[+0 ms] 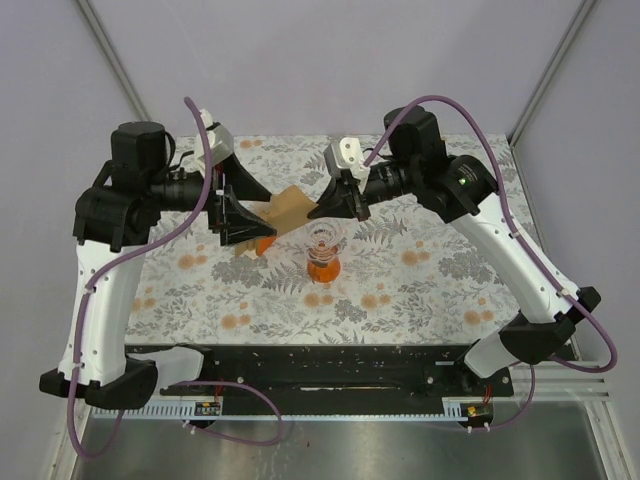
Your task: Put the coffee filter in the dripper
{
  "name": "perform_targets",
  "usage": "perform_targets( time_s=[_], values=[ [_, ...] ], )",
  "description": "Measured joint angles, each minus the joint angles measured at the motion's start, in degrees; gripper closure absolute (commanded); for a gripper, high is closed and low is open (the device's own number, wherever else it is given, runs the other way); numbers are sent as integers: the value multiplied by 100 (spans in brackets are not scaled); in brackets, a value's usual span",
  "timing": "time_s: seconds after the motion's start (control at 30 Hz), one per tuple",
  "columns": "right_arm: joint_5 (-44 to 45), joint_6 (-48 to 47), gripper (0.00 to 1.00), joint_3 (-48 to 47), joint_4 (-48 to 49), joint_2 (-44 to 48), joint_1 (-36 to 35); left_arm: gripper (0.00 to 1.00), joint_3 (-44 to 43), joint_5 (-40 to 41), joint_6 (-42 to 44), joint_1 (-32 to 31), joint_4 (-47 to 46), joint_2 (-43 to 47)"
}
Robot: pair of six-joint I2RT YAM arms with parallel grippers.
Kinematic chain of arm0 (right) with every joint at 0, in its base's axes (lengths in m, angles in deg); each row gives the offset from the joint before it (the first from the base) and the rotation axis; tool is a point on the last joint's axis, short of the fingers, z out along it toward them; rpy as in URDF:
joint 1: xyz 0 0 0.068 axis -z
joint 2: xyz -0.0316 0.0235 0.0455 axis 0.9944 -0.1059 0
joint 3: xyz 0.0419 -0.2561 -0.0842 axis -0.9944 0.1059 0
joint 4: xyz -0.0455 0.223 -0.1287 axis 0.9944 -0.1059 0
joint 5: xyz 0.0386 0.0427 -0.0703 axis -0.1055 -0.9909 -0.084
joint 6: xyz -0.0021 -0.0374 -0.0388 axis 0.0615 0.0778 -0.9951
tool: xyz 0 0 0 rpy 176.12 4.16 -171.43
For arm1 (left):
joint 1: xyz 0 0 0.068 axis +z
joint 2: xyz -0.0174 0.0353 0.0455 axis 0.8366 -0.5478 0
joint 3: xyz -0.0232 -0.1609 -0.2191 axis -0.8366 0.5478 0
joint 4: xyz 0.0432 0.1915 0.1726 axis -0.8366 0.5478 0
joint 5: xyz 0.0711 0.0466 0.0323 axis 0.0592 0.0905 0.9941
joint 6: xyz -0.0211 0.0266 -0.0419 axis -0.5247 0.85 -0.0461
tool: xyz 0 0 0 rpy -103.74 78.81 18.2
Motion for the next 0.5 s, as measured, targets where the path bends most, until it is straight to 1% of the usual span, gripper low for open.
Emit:
perform_targets(
  time_s=[0.07, 0.13, 0.17, 0.2, 0.23, 0.27, 0.3, 0.5],
  values=[
    [-20, 26, 100, -22, 9, 0, 0, 43, 116, 114, 37, -133, 37, -7],
    [-31, 59, 100, -44, 15, 0, 0, 70, 155, 181, 68, -214, 79, -20],
    [-31, 70, 100, -52, 22, 0, 0, 81, 153, 208, 74, -236, 72, -26],
    [-28, 83, 100, -55, 28, 0, 0, 91, 149, 227, 59, -236, 70, -26],
    [-28, 94, 100, -55, 28, 0, 0, 97, 133, 267, 70, -236, 63, -26],
    [-20, 103, 100, -55, 28, 0, 0, 99, 107, 310, 57, -236, 63, -26],
    [2, 109, 100, -55, 28, 0, 0, 100, 98, 345, 35, -236, 46, -26],
    [98, 146, 100, -55, 48, 0, 0, 100, 42, 433, -79, -236, 20, -31]
  ],
)
